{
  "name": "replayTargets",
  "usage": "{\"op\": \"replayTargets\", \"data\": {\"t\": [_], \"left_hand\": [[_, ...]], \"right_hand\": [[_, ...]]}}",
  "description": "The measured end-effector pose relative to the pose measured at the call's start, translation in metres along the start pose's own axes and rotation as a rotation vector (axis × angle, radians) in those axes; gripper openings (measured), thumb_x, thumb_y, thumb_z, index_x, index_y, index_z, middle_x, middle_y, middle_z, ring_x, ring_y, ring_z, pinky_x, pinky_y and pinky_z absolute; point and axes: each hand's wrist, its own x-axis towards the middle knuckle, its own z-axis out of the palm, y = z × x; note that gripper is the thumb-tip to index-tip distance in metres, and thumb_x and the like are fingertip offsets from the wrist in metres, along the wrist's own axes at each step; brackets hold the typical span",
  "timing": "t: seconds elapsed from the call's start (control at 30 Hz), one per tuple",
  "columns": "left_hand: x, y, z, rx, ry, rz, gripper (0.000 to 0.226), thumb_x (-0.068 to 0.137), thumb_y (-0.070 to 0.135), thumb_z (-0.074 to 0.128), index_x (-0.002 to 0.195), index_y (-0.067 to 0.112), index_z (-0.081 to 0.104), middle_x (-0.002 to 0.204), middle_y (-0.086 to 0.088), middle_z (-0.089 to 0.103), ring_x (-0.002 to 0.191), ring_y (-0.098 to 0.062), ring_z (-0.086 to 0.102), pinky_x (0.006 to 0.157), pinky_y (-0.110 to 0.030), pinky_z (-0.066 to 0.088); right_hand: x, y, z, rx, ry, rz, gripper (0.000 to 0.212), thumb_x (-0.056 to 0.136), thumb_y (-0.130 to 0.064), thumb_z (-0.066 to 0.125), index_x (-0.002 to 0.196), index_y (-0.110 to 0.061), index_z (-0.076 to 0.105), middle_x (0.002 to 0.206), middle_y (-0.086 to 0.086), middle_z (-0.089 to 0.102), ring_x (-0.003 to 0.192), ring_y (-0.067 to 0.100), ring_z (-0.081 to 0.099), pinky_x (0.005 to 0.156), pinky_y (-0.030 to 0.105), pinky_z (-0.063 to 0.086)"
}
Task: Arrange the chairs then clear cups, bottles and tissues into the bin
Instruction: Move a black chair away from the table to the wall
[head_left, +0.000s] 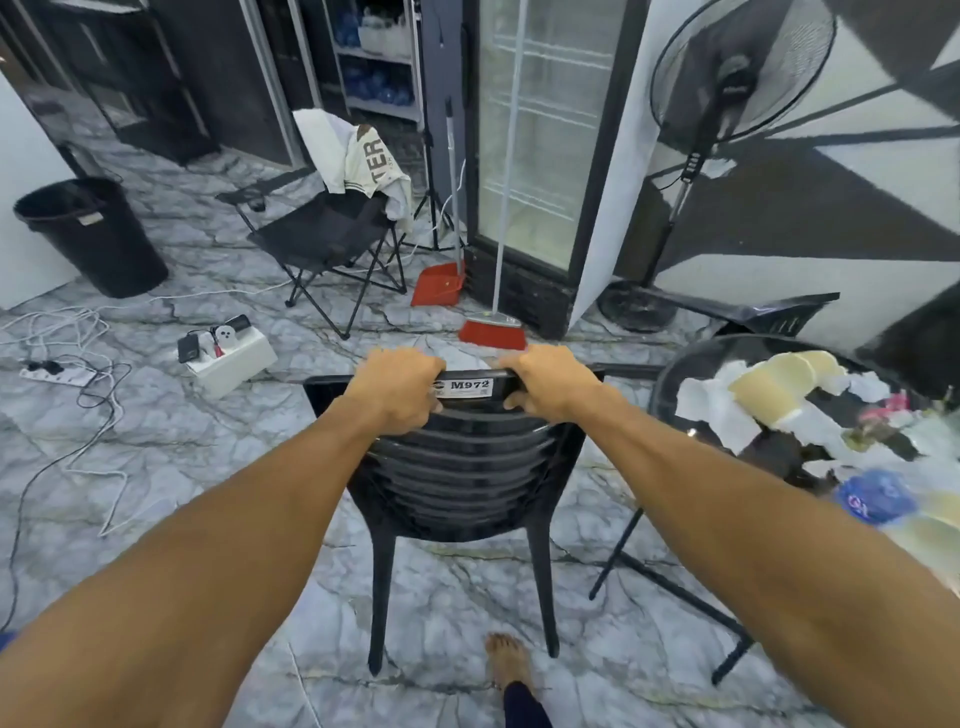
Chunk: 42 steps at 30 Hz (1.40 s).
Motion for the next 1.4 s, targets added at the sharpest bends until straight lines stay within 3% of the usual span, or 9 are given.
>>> {"op": "replayTargets", "data": {"t": [0.2,0.37,0.57,0.67,0.8,1.0,1.13,1.3,1.4], "left_hand": [[-0.099,0.062,-0.006,-0.002,0.013,0.117,0.032,0.088,0.038,0.068,0.111,0.018,0.061,0.095,-0.004,0.065,0.089,-0.026,0.061,0.064,-0.033,0.037],[-0.137,0.134,-0.011,0.009,0.023,0.274,0.032,0.086,0.040,0.068,0.108,0.017,0.060,0.094,-0.004,0.065,0.090,-0.026,0.061,0.069,-0.035,0.044],[-0.169,0.226,-0.019,0.049,0.020,0.393,0.032,0.085,0.042,0.068,0.106,0.018,0.060,0.095,-0.004,0.064,0.091,-0.027,0.061,0.075,-0.038,0.050],[-0.192,0.271,-0.025,0.074,0.043,0.437,0.028,0.085,0.039,0.070,0.100,0.019,0.060,0.088,-0.001,0.059,0.092,-0.026,0.060,0.069,-0.034,0.042],[-0.222,0.330,-0.019,0.079,0.067,0.489,0.027,0.086,0.039,0.069,0.101,0.017,0.062,0.091,-0.003,0.068,0.091,-0.026,0.062,0.070,-0.035,0.044],[-0.254,0.390,0.015,0.096,0.141,0.554,0.022,0.092,0.038,0.062,0.101,0.018,0.056,0.091,-0.002,0.068,0.085,-0.027,0.063,0.061,-0.032,0.032],[-0.273,0.417,0.050,0.086,0.169,0.611,0.019,0.096,0.034,0.058,0.095,0.016,0.050,0.082,-0.002,0.065,0.073,-0.027,0.062,0.056,-0.033,0.031],[-0.287,0.449,0.081,0.052,0.253,0.779,0.041,0.059,0.026,0.092,0.070,0.015,0.053,0.051,0.003,0.051,0.041,-0.020,0.052,0.042,-0.024,0.021],[-0.290,0.456,0.087,-0.016,0.207,0.803,0.032,0.075,0.028,0.082,0.079,0.016,0.052,0.062,0.001,0.053,0.055,-0.023,0.057,0.048,-0.029,0.025]], "right_hand": [[-0.134,-0.055,0.004,0.020,-0.012,0.113,0.047,0.084,-0.034,0.073,0.121,-0.012,0.054,0.101,0.013,0.065,0.096,0.034,0.060,0.077,0.041,0.049],[-0.242,-0.061,0.003,0.083,-0.034,0.249,0.030,0.083,-0.030,0.075,0.100,-0.016,0.055,0.099,0.009,0.065,0.093,0.030,0.061,0.070,0.036,0.043],[-0.359,-0.052,0.006,0.081,0.021,0.386,0.035,0.083,-0.034,0.074,0.108,-0.016,0.057,0.094,0.010,0.059,0.092,0.032,0.058,0.075,0.038,0.046],[-0.415,-0.052,0.010,0.100,0.040,0.409,0.034,0.084,-0.033,0.073,0.109,-0.015,0.058,0.087,0.005,0.053,0.091,0.031,0.059,0.070,0.034,0.040],[-0.487,-0.049,0.022,0.084,0.081,0.432,0.033,0.087,-0.033,0.071,0.110,-0.015,0.054,0.099,0.010,0.062,0.094,0.031,0.058,0.070,0.032,0.034],[-0.565,-0.044,0.057,0.063,0.118,0.449,0.027,0.089,-0.028,0.067,0.106,-0.014,0.051,0.100,0.010,0.065,0.090,0.032,0.060,0.071,0.039,0.044],[-0.603,-0.043,0.101,0.036,0.169,0.435,0.022,0.093,-0.025,0.062,0.103,-0.010,0.049,0.096,0.010,0.064,0.084,0.034,0.060,0.062,0.038,0.038],[-0.647,-0.038,0.135,0.055,0.231,0.485,0.019,0.088,-0.018,0.067,0.094,-0.005,0.054,0.085,0.012,0.064,0.074,0.036,0.061,0.059,0.041,0.043],[-0.657,-0.036,0.138,0.061,0.202,0.514,0.021,0.089,-0.022,0.065,0.096,-0.007,0.053,0.088,0.010,0.064,0.078,0.035,0.062,0.063,0.041,0.044]]}}
